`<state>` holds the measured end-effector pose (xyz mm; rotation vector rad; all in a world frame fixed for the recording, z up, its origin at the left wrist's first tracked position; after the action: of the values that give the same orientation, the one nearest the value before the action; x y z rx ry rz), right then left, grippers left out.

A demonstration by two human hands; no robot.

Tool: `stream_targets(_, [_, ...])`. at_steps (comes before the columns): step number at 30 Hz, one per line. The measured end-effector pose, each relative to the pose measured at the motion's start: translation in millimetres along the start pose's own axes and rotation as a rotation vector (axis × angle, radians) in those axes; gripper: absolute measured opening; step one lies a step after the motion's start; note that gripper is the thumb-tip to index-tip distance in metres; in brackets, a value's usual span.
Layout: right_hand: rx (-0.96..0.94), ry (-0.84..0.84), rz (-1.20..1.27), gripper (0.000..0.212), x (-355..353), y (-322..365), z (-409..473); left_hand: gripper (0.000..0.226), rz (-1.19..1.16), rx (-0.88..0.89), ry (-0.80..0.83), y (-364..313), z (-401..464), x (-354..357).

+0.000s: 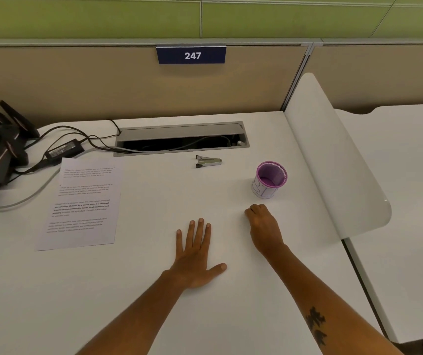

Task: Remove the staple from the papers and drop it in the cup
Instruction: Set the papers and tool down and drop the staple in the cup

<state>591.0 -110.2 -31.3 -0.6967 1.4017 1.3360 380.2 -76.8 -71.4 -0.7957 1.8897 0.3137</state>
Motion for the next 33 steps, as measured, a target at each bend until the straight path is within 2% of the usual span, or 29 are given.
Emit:
stream_targets(4, [-0.029, -0.025, 0.008, 0.027, -2.2, 4.5, 0.5, 0.116, 0.021, 0.0, 0.014, -0.8, -0.3, -0.8])
stream_targets(7, [0.076, -0.037, 0.141, 0.036, -3.2, -3.7, 5.4, 0.116, 0.022, 0.0, 0.021, -0.3, -0.1, -0.7])
stream_targets(9, [0.263, -0.105, 0.311, 0.039, -9.6, -16.6, 9.9, 0.117, 0.014, 0.002, 0.022, 0.2, 0.1, -0.2])
stream_targets(13, [0.726, -0.3, 0.693, 0.025, -24.1, -46.7, 4.8, 0.118, 0.0, 0.007, 0.021, 0.4, -0.1, 0.2])
stream_targets(15, [0.932, -0.372, 0.961, 0.022, -23.3, -58.6, -3.9, 0.118, -0.002, 0.007, 0.02, 0.3, -0.3, -0.3])
stream_targets(19, [1.167, -0.439, 1.391, 0.017, -31.9, -65.8, -11.0, 0.116, -0.005, 0.012, 0.018, -0.6, -1.0, -0.3])
stream_targets(22, [1.212, -0.465, 1.577, 0.016, -45.3, -73.7, -8.9, 0.116, -0.02, 0.012, 0.009, -0.2, -0.4, 0.3])
stream_targets(25, [1.19, -0.492, 1.66, 0.017, -59.0, -87.6, -4.4, 0.116, -0.028, 0.013, 0.004, -0.2, -0.6, 0.5])
stream_targets(29, [1.103, -0.505, 1.661, 0.016, -87.9, -91.7, 11.7, 0.117, -0.044, 0.013, -0.004, -0.2, -0.2, -0.5])
stream_targets(33, [1.025, -0.462, 1.517, 0.018, -111.5, -83.0, 34.8, 0.117, -0.029, 0.012, 0.006, 0.4, -0.4, -0.3])
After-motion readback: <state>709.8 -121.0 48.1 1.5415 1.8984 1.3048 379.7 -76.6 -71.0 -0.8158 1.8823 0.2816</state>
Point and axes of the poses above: each hand's wrist, its own z-axis towards the middle knuckle, its own x-axis out of the palm, y = z × x, the point moved 7 cm from there along z, towards the middle knuckle, and after that the axes turned 11 degrees about z, right-handed, at the moved point
